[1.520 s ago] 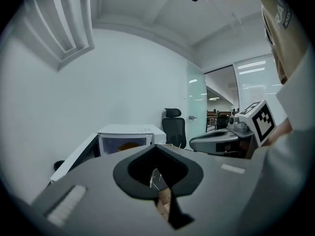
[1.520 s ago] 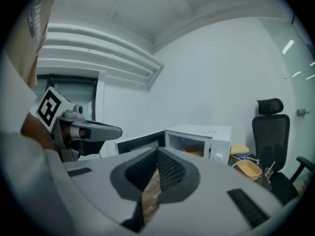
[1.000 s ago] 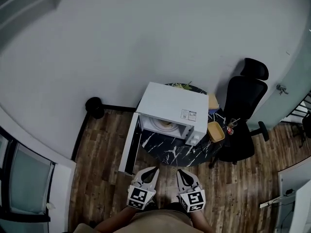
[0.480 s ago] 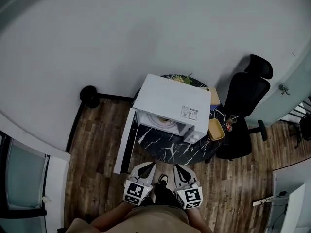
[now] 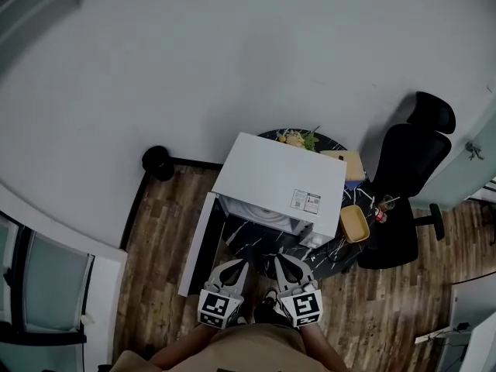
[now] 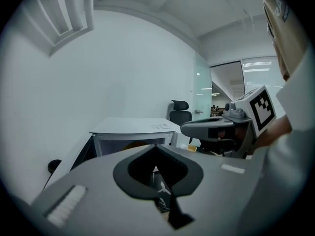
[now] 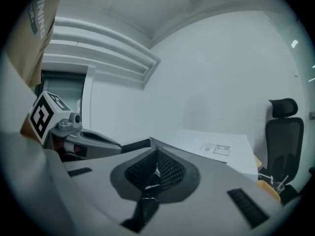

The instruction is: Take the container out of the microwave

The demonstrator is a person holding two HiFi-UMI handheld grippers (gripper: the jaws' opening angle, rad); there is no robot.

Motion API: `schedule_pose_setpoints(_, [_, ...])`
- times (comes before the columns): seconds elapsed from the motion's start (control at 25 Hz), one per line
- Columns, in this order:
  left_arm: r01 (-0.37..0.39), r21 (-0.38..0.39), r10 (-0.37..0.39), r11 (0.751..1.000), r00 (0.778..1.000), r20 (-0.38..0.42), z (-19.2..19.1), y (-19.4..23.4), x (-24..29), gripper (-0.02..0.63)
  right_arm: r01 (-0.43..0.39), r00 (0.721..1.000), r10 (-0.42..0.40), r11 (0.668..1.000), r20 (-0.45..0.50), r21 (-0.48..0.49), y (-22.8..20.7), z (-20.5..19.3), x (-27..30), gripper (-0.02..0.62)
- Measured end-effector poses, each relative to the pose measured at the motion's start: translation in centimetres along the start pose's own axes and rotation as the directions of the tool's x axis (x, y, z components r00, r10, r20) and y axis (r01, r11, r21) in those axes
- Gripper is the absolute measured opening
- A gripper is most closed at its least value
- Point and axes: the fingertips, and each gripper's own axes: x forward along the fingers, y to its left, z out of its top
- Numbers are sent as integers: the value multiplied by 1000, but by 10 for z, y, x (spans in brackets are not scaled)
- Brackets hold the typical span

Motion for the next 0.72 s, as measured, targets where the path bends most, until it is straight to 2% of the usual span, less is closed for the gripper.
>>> schedule_pose_setpoints(0.2, [-33, 15, 33, 999, 999, -7, 11, 10, 28, 8, -51, 999, 51, 999, -4, -1, -21, 0, 21, 8])
schedule_pose_setpoints(0.52, [-110, -10, 109, 994, 994, -20, 23, 27, 61, 8, -154, 988, 154, 988, -7, 5, -40, -1, 50, 8])
schedule_pose_setpoints(0.72, [-149, -23, 149, 989, 989, -12, 27, 41, 75, 8, -211, 977, 211, 977, -11, -24, -43, -1, 67, 8])
